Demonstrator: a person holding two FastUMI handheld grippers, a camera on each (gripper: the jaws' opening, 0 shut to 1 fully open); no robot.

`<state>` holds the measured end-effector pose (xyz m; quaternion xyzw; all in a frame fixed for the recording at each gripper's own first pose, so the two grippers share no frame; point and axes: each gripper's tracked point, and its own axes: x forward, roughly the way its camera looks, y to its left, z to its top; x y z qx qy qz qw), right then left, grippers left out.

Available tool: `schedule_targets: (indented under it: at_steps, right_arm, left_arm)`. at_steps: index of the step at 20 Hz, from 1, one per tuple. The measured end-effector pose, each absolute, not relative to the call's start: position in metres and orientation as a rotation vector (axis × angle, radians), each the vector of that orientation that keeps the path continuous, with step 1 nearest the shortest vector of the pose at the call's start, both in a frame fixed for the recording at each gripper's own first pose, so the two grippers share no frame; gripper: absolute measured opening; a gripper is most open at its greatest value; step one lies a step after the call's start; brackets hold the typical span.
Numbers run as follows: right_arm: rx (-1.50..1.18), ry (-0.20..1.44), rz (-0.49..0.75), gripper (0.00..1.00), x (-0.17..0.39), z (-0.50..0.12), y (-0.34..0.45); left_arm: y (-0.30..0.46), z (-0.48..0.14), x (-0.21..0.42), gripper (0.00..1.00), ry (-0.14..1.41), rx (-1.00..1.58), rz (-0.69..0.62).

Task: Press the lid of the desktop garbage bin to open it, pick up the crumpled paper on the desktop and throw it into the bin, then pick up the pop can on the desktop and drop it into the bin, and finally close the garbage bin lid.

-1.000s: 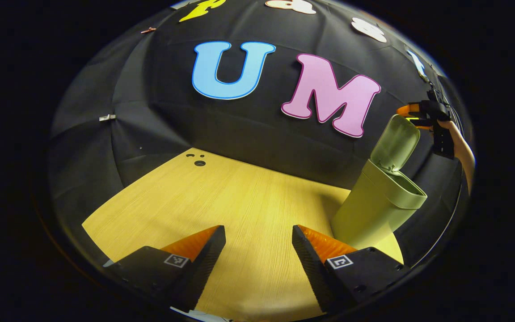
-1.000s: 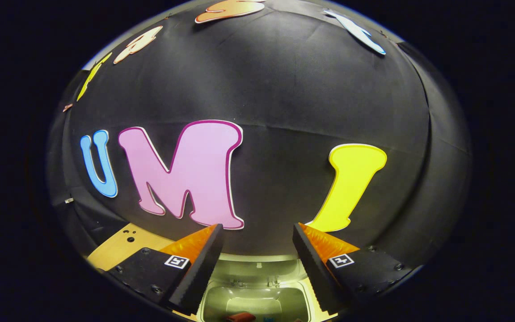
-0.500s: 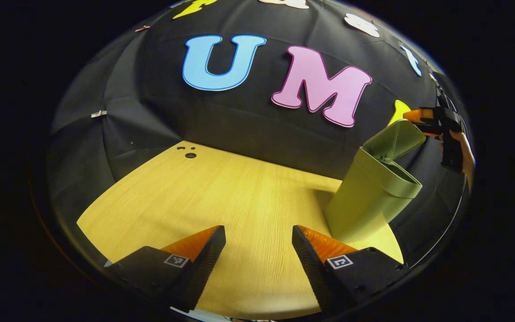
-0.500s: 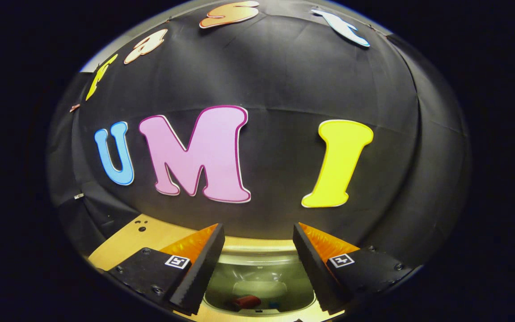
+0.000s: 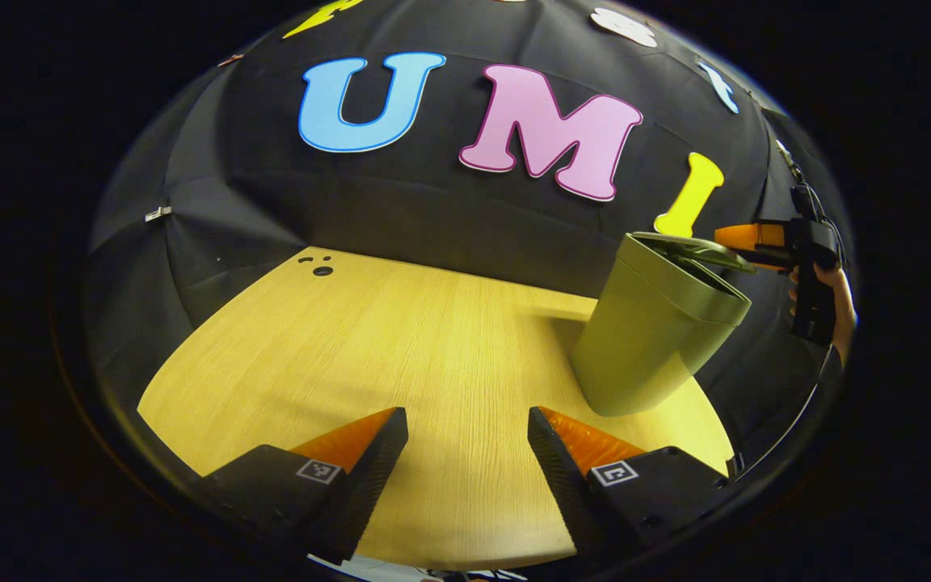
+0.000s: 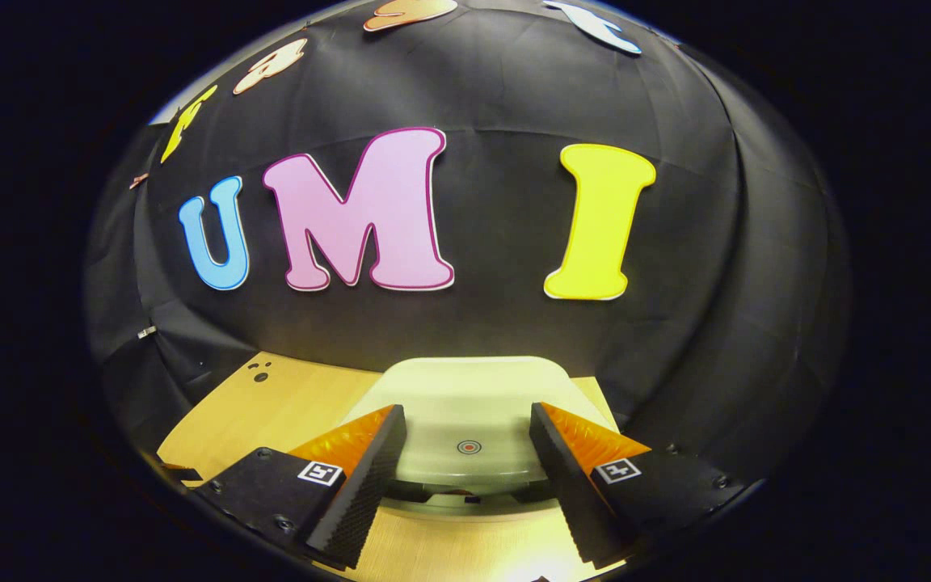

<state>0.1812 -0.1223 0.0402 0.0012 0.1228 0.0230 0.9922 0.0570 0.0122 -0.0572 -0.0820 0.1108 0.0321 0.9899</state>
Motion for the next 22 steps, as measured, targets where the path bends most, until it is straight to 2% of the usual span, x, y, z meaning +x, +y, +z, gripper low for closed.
schedule_targets:
  at_steps: [6,15,22]
  right_arm:
    - [0.008,0.283,0.039,0.97,0.170,0.011,-0.126]
    - [0.009,0.229,0.004,0.98,0.168,0.007,-0.125]
    - [0.011,0.182,0.025,0.98,0.166,0.009,-0.125]
  left_arm:
    - [0.007,-0.064,0.051,0.96,0.235,-0.136,0.055]
    - [0.007,-0.083,0.036,0.96,0.263,-0.169,0.068]
    - [0.012,-0.080,0.027,0.96,0.248,-0.161,0.069]
